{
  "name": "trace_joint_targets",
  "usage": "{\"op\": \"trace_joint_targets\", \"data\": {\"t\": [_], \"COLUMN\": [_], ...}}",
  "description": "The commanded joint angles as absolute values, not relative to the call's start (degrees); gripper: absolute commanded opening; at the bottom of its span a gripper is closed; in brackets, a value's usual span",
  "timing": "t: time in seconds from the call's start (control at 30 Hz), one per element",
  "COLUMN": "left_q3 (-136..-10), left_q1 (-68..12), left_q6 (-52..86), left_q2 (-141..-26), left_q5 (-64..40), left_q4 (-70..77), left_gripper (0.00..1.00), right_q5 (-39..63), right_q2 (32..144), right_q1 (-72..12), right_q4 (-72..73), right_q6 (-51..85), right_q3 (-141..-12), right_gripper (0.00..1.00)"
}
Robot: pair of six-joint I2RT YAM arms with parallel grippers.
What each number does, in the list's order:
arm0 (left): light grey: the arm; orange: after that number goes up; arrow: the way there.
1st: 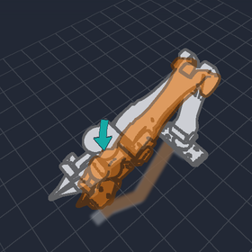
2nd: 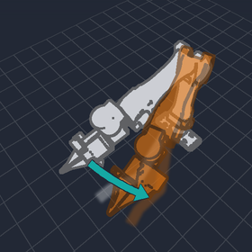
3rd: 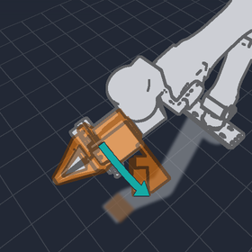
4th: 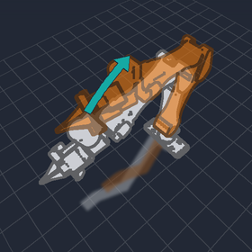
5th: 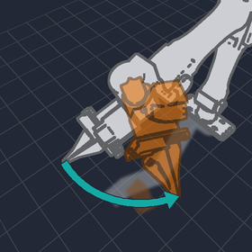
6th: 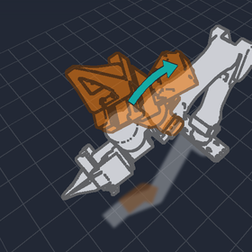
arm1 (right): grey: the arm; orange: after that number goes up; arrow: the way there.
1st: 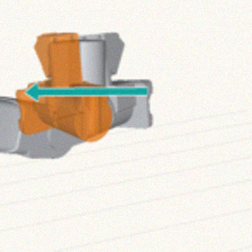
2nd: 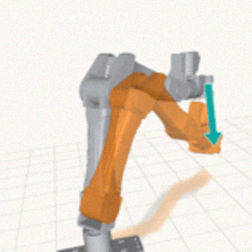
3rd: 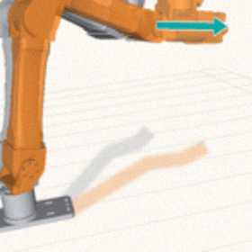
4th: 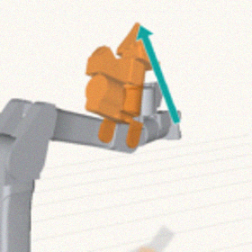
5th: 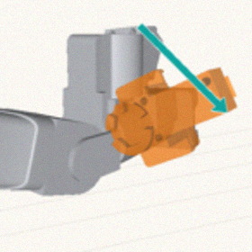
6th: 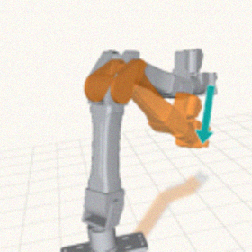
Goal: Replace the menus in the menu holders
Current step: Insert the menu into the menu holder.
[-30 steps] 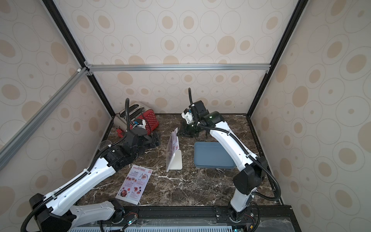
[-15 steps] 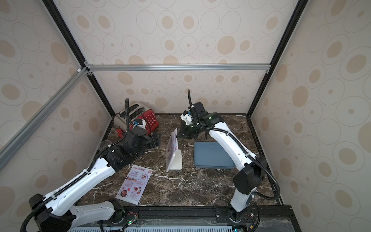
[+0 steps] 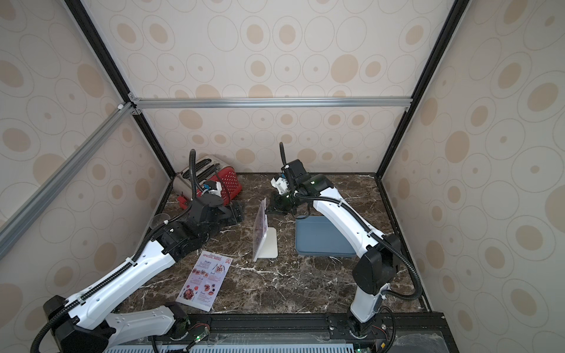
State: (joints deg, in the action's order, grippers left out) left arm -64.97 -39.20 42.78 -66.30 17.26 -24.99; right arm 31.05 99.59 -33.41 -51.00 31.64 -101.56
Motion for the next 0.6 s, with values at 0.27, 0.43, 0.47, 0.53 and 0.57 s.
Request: {"op": "trace_joint_targets", "data": {"t": [0.27, 0.43, 0.47, 0.53, 0.57], "left_q3": [-65.0, -65.2, -65.2, -65.2, -65.3], "left_q1": [-38.8, -38.8, -38.8, -38.8, -38.8], "left_q6": [44.3, 44.3, 44.2, 44.2, 44.1], "left_q2": [-65.5, -65.6, -65.6, -65.6, -65.7], "left_q5": [17.1, 16.9, 16.9, 16.8, 16.8], "left_q4": [-25.8, -25.8, -25.8, -25.8, -25.8], "left_gripper": [0.81, 0.81, 0.81, 0.81, 0.81], "right_q5": [30.2, 31.0, 31.2, 31.4, 31.4], "right_q2": [98.4, 99.4, 99.5, 99.8, 99.8], "right_q1": [-33.6, -33.9, -33.9, -34.0, -34.0], "right_q4": [-53.8, -53.8, -53.8, -53.8, -53.7], "right_q6": [30.3, 30.4, 30.4, 30.5, 30.5], "right_q3": [-103.4, -102.8, -102.8, -102.8, -102.8], "right_gripper": [0.20, 0.16, 0.14, 0.10, 0.08]}}
